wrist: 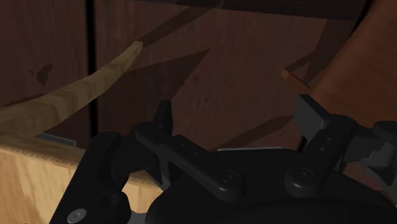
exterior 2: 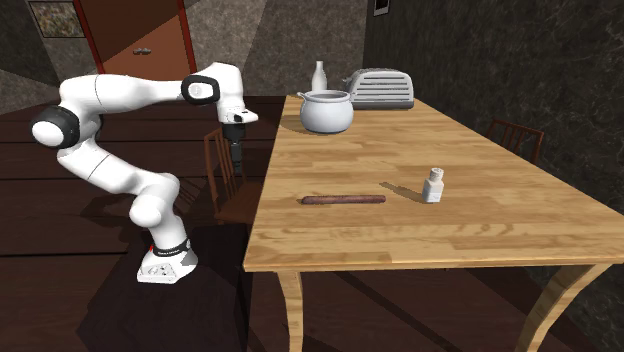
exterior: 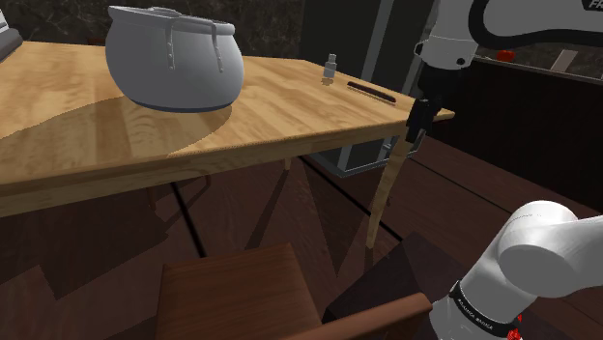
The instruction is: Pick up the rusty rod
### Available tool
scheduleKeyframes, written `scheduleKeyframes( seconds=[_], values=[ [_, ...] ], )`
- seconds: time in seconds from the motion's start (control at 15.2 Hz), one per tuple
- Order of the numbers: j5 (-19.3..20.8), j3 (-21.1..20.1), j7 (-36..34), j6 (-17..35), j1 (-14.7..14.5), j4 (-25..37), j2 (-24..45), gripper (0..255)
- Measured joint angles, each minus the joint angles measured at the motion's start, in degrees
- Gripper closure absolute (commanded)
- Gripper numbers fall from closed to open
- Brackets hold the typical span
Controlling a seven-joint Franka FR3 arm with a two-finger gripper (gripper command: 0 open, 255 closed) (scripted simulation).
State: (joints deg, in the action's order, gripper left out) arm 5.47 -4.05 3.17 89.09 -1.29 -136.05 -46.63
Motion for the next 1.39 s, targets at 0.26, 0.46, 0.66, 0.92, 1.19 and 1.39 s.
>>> scheduleKeyframes(
  seconds=[0.26,0.46,0.66,0.92,1.19,1.39],
  values=[
    [0.71,1.58,0.91,1.82,0.93,2.59,3.67,0],
    [1.28,3.53,1.96,4.26,1.99,6.38,8.90,0],
    [1.66,5.83,3.47,6.45,3.01,10.10,13.74,0],
    [1.41,8.65,5.42,8.89,4.06,16.74,21.45,0],
    [0.27,11.50,7.77,10.19,5.05,24.32,29.06,0],
    [-1.23,13.27,9.33,10.27,5.68,30.89,34.93,0]
  ],
)
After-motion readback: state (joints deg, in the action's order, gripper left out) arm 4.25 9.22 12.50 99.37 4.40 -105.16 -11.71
